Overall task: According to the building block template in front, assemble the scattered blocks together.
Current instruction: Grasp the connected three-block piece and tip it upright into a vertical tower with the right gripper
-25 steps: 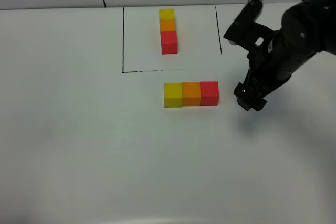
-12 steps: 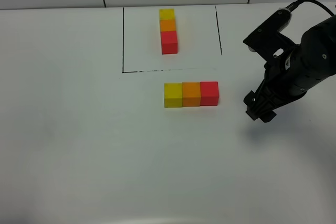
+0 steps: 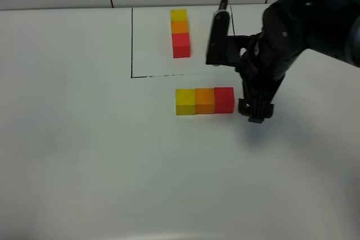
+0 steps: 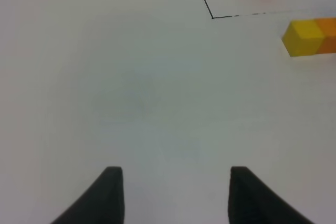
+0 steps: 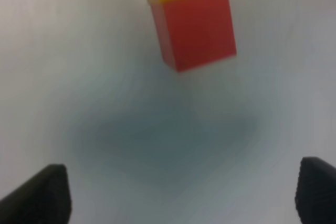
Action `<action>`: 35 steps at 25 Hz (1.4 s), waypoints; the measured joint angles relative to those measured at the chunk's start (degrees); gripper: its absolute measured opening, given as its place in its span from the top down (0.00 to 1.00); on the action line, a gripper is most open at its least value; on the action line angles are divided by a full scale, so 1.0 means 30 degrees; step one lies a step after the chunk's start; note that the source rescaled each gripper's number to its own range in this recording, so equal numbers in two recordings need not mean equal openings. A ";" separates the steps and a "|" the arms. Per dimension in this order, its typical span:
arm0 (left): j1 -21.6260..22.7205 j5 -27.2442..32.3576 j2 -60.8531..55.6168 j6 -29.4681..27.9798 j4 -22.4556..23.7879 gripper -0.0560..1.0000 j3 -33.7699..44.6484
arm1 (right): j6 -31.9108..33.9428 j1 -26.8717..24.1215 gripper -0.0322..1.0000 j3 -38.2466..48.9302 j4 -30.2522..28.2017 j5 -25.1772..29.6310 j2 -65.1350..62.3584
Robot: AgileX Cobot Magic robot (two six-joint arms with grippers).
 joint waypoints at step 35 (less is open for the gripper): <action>0.0000 0.0000 0.0000 0.0000 0.0000 0.91 0.0000 | -0.2836 0.0678 0.71 -0.8317 0.2060 0.2746 0.9087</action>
